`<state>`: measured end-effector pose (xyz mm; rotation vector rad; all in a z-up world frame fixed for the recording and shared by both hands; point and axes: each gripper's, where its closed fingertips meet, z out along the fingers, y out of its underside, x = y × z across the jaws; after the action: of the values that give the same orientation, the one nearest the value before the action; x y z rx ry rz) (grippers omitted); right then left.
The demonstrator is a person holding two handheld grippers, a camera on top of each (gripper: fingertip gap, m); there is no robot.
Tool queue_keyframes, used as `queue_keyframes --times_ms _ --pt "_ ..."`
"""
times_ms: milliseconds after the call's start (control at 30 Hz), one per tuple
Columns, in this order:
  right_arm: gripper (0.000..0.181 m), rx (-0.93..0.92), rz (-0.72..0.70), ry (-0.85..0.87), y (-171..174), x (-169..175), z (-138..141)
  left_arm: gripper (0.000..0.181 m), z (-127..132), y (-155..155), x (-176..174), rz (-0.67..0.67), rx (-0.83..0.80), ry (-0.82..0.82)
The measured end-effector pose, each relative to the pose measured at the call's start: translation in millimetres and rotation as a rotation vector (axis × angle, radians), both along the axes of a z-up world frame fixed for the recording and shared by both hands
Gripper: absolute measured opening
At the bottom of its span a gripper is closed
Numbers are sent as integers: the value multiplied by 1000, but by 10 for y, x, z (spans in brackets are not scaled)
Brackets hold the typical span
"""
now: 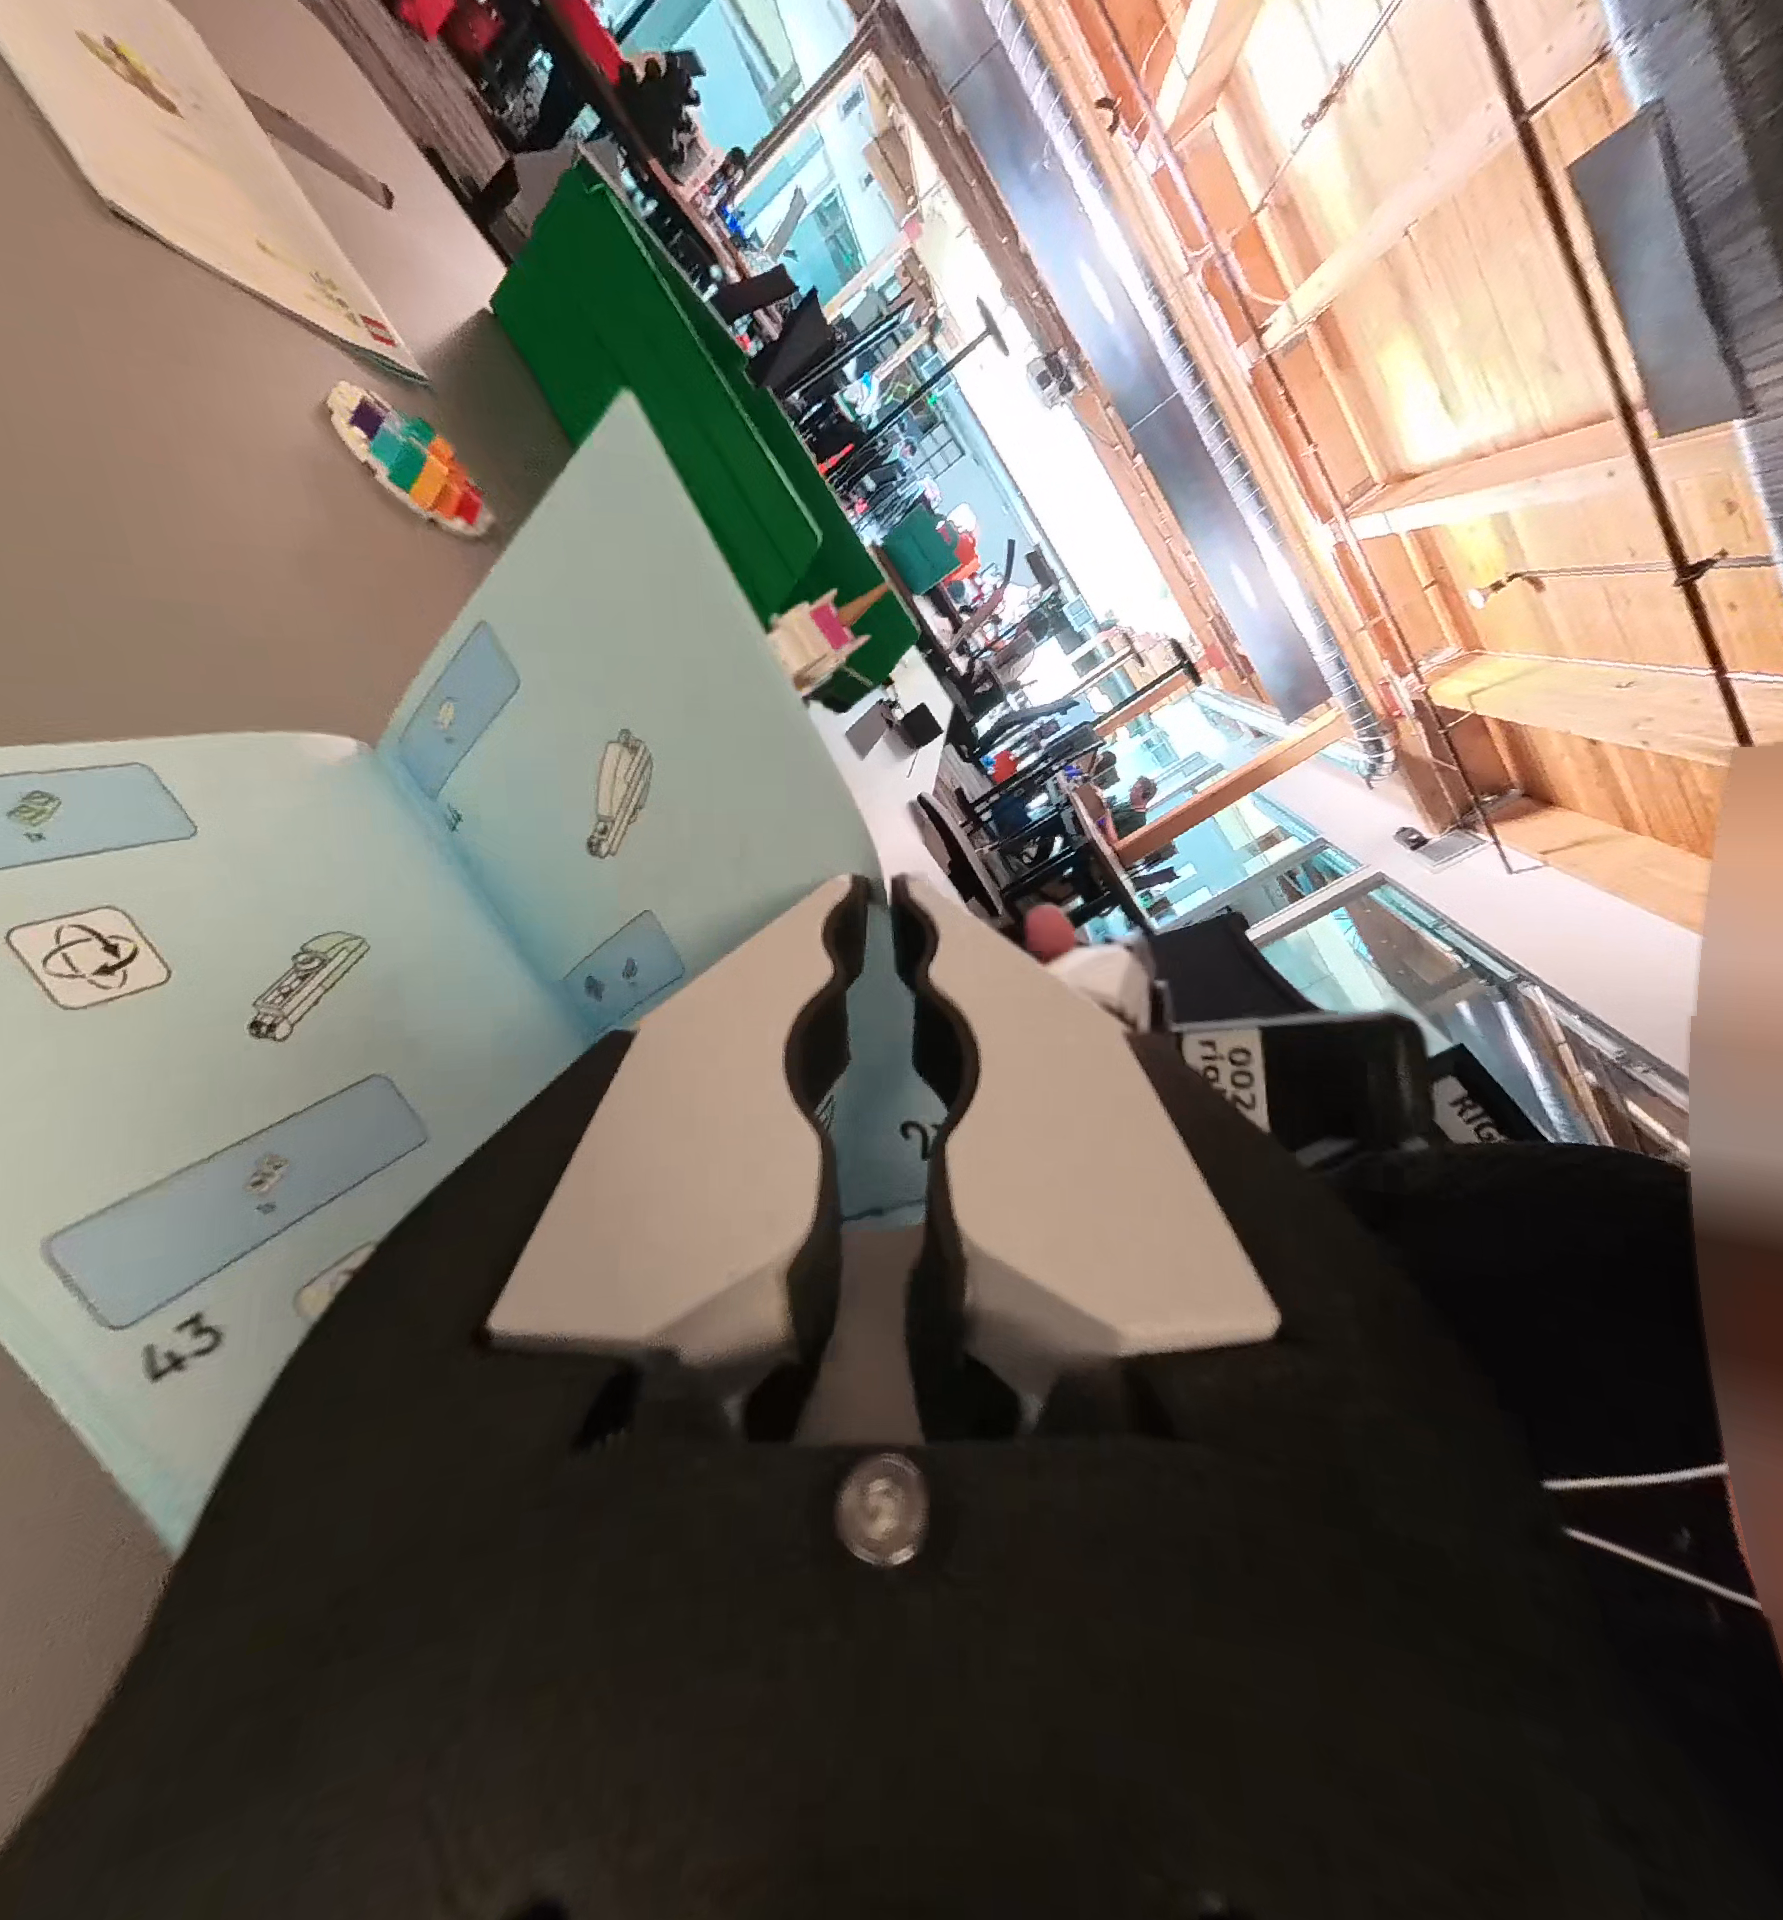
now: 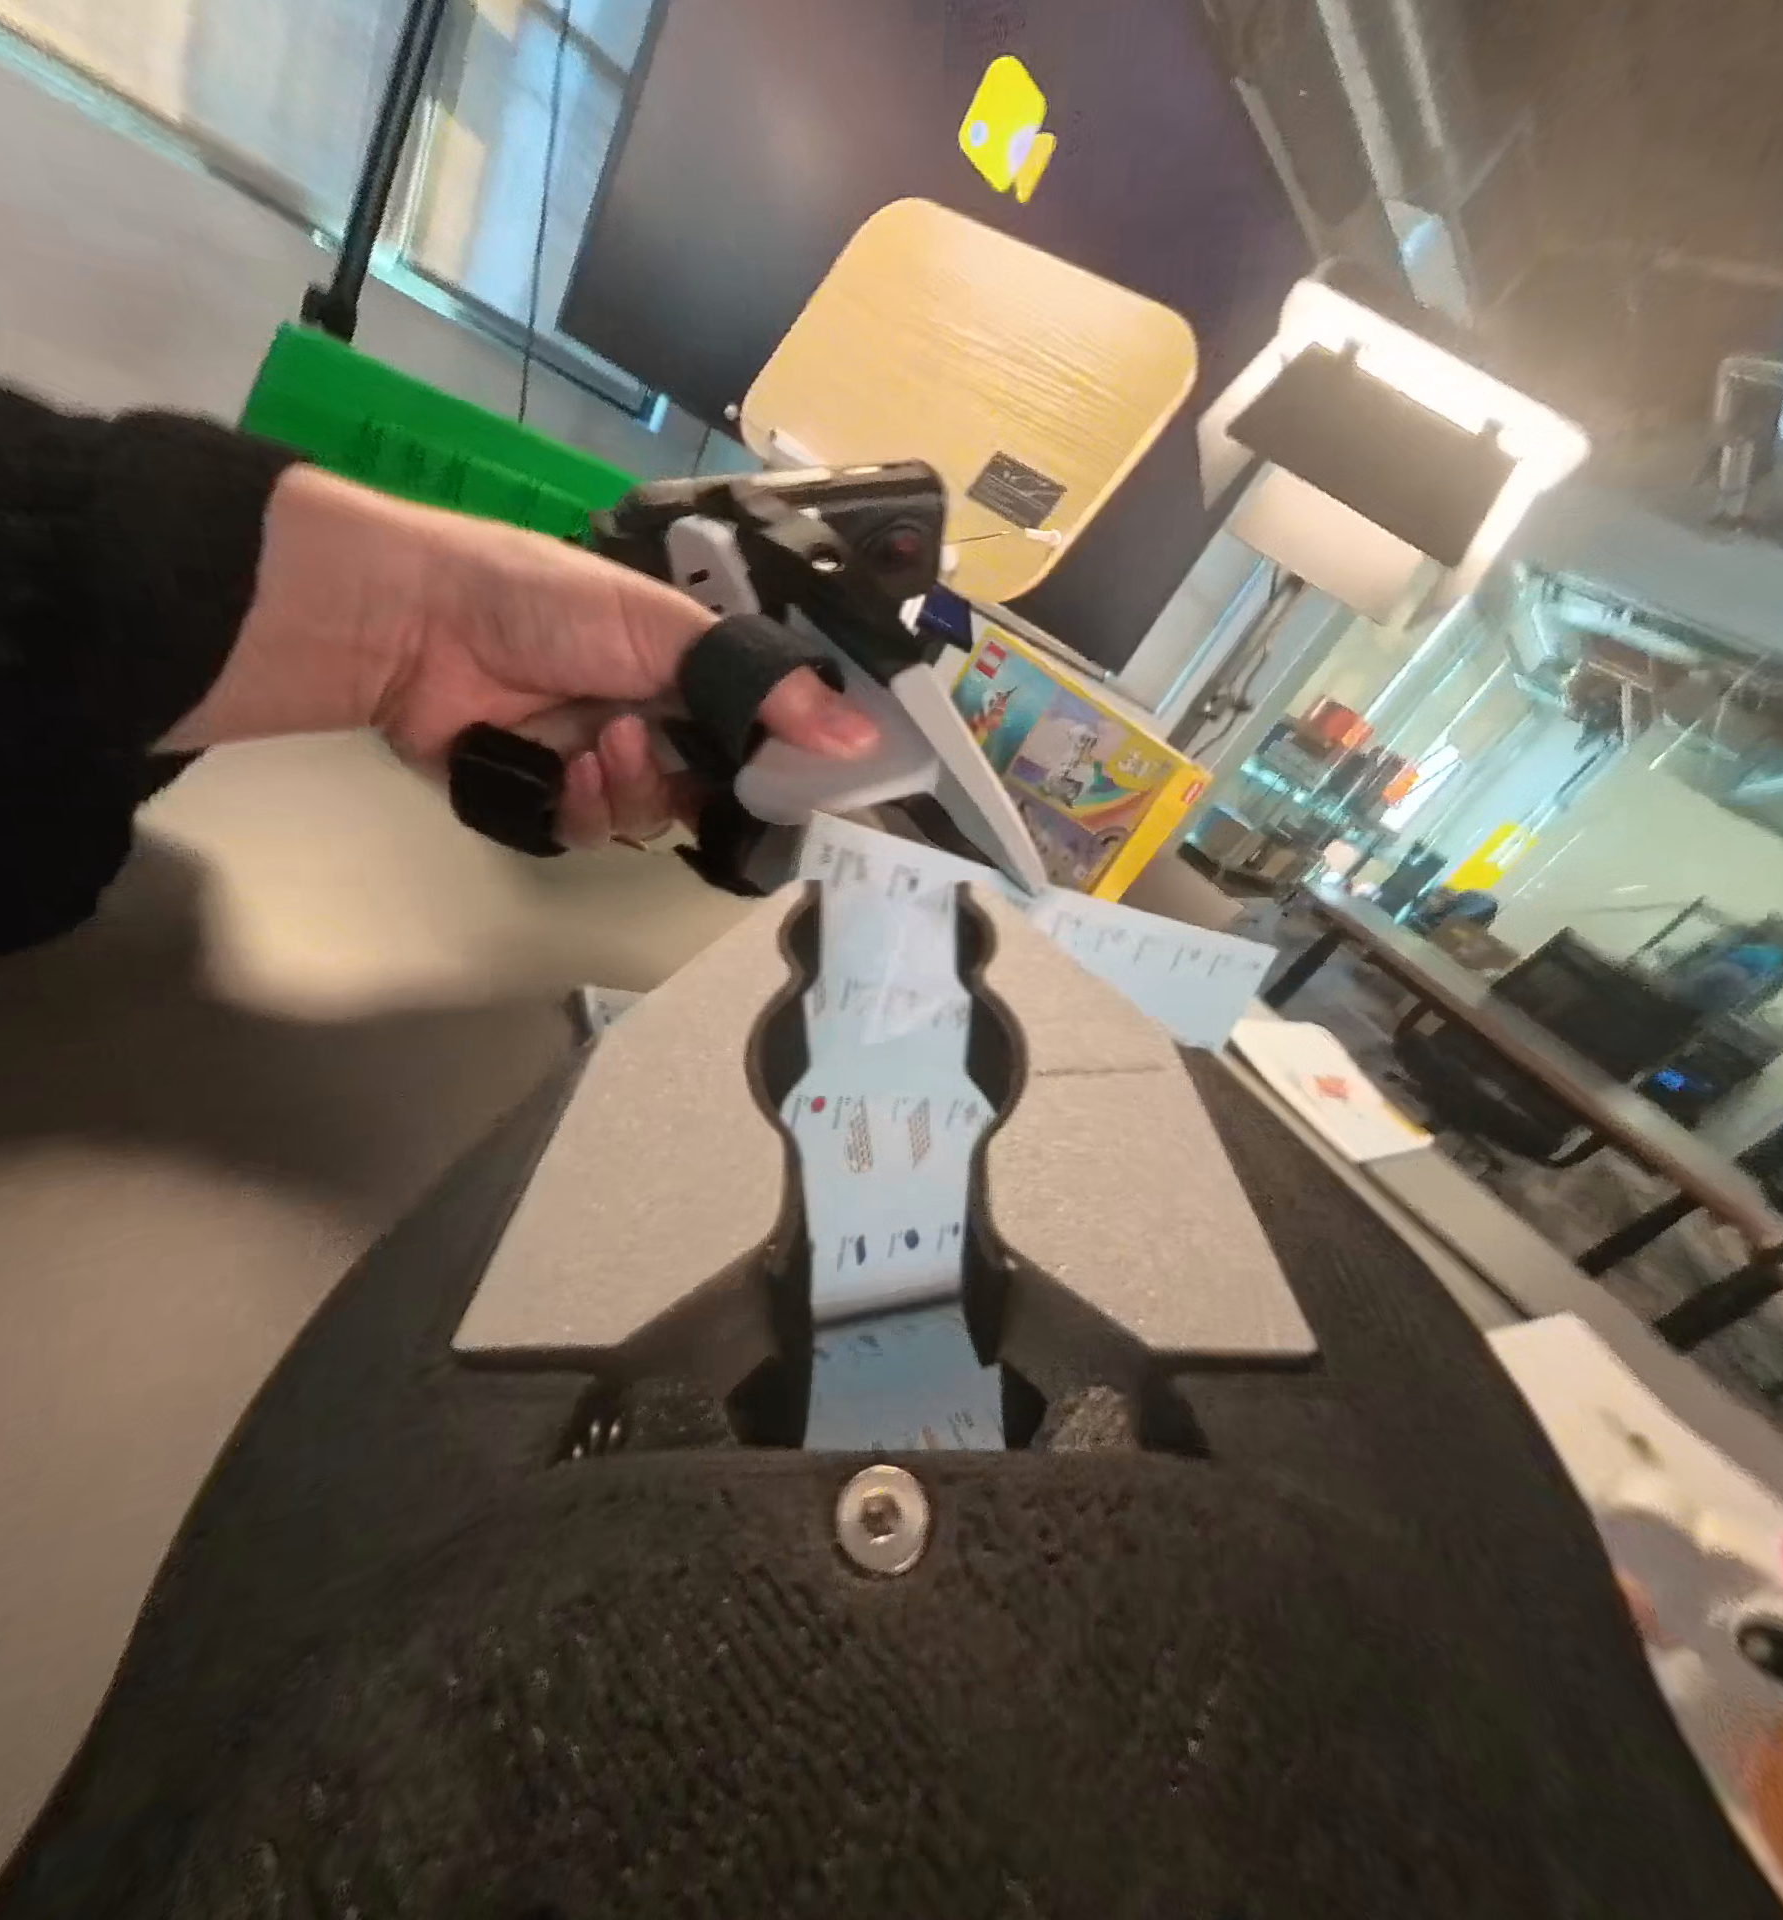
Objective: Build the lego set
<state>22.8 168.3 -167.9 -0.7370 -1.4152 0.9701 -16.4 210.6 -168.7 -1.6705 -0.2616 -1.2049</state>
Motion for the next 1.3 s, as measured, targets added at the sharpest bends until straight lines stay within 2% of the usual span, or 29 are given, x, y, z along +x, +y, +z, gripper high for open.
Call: queue_keyframes --times_ms 33,167,300,433,533,633,733,800,900,1000,1100,1200,1300 --pt "31 -57 13 -25 43 28 -6 2 30 -5 26 -2 19 -13" --pt "60 -277 149 -188 127 134 -145 1 160 13 261 -41 85 -69" --pt "86 -449 256 -293 130 245 -240 2 157 55 647 -103 98 -65" --pt "90 -525 298 -284 147 359 -252 1 133 97 899 -149 120 -115" --pt "89 -600 321 -248 215 420 -210 0 8 167 970 -172 95 -129" --pt "81 -678 304 -253 287 479 -190 0 11 174 1006 -201 119 -169" --pt "40 -843 240 -277 422 540 -206 0 5 125 1038 -248 134 -119" --pt "29 -1015 282 -260 457 595 -162 0 -58 88 1058 -299 118 -31" --pt "26 -1196 341 -253 481 628 -175 0 -182 41 1082 -405 110 111" --pt "21 -1164 286 -221 487 640 -208 0 -324 49 1102 -494 121 212" --pt "11 -1131 225 -204 508 653 -231 0 -316 51 1151 -573 177 149" --pt "12 -1168 235 -181 526 693 -210 0 -351 21 1187 -651 160 72" --pt "11 -1220 246 -159 579 724 -188 0 -437 17 1211 -674 123 123"
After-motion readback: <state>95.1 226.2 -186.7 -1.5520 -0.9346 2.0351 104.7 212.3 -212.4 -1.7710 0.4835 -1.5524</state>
